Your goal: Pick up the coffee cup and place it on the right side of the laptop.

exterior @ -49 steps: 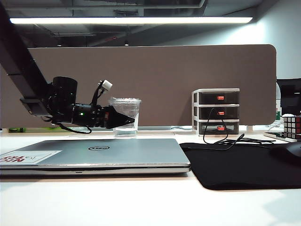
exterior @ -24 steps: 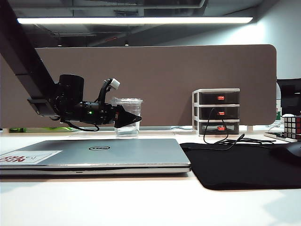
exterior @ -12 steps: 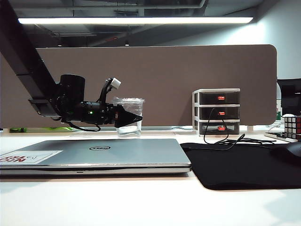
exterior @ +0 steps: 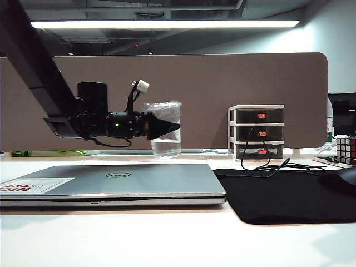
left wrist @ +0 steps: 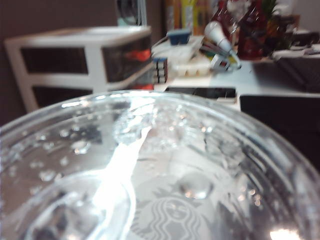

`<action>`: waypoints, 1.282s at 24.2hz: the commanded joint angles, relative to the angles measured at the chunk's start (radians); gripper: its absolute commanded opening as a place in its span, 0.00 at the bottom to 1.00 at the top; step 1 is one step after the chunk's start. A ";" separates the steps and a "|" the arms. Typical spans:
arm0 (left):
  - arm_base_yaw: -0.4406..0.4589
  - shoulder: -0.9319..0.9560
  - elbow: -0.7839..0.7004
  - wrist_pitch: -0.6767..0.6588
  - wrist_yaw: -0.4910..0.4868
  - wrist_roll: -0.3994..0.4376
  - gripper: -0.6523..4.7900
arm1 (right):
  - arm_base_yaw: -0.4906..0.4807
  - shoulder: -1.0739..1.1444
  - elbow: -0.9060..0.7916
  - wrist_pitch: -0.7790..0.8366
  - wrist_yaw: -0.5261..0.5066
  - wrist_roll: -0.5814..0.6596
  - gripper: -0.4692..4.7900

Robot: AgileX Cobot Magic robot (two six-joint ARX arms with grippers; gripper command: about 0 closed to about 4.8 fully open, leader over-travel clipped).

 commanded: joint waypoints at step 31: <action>-0.357 -0.017 0.000 0.043 0.422 -0.174 0.78 | 0.001 -0.001 -0.006 0.026 -0.002 -0.003 0.09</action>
